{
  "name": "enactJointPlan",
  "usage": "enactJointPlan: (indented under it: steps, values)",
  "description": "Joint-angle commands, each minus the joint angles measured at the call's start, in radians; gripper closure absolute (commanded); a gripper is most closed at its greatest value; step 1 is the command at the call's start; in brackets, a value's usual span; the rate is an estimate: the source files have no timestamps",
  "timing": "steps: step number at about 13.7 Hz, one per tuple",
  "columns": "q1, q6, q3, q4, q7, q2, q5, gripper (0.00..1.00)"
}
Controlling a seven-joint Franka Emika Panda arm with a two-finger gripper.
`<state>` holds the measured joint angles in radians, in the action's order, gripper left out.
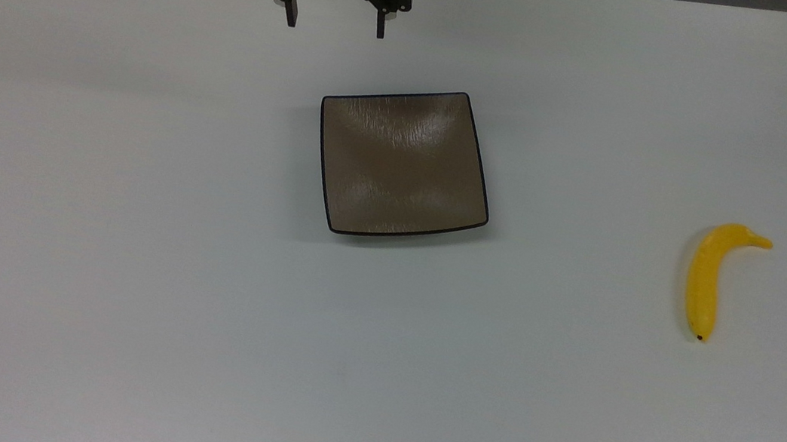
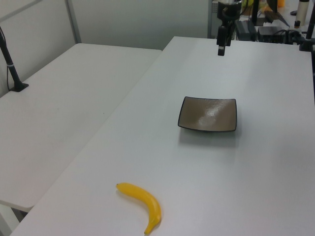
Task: Bananas placed on a ceramic plate
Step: 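Move the open gripper over the plate toward the yellow banana and lower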
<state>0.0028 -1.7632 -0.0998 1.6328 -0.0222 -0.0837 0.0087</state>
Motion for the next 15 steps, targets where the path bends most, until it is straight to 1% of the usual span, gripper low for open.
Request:
enactJointPlan:
  steps: [1, 3, 5, 10, 13, 15]
  values:
    - [0.005, 0.015, -0.003, 0.024, -0.018, 0.027, -0.006, 0.0]
    - [0.008, -0.013, -0.006, 0.039, -0.021, 0.03, -0.003, 0.0]
    - [0.008, -0.039, -0.02, 0.05, -0.045, 0.03, -0.001, 0.0]
    - [0.013, -0.232, -0.092, 0.146, -0.172, 0.025, -0.001, 0.0]
    - [0.016, -0.271, -0.161, 0.159, -0.206, 0.001, -0.001, 0.0]
    - [0.038, -0.281, -0.182, 0.156, -0.24, -0.016, -0.001, 0.0]
